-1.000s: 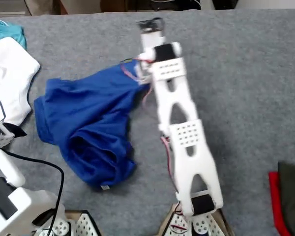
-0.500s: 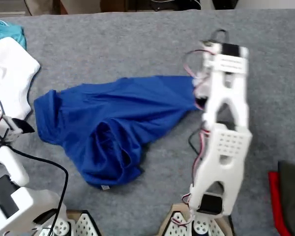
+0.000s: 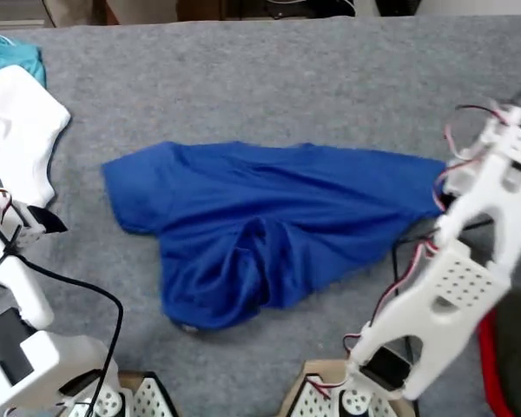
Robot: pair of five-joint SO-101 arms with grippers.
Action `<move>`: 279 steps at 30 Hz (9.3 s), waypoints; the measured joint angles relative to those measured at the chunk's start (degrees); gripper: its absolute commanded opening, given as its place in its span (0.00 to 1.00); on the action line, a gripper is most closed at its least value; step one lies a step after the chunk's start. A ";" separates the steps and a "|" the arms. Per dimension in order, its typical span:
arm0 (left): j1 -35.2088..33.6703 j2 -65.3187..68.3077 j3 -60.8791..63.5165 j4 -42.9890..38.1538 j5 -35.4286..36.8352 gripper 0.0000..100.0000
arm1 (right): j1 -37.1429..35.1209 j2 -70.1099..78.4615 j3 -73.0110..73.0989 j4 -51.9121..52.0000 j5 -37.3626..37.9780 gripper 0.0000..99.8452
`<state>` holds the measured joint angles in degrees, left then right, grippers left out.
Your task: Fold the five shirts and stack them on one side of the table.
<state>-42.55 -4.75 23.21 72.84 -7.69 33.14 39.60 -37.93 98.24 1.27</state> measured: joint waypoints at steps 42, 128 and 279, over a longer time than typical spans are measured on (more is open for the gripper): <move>-14.24 0.00 -0.09 4.31 0.00 0.33 | -75.87 19.25 -13.89 -42.29 4.31 0.30; 56.09 7.65 -9.23 -8.09 26.81 0.33 | -15.56 40.00 -54.95 -43.34 -6.86 0.01; 41.67 -1.32 5.98 -66.64 -9.85 0.02 | -33.32 -39.30 40.35 -72.53 23.91 0.01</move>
<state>-0.88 -6.07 29.19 6.20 -17.54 -0.18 0.31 2.42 25.71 25.19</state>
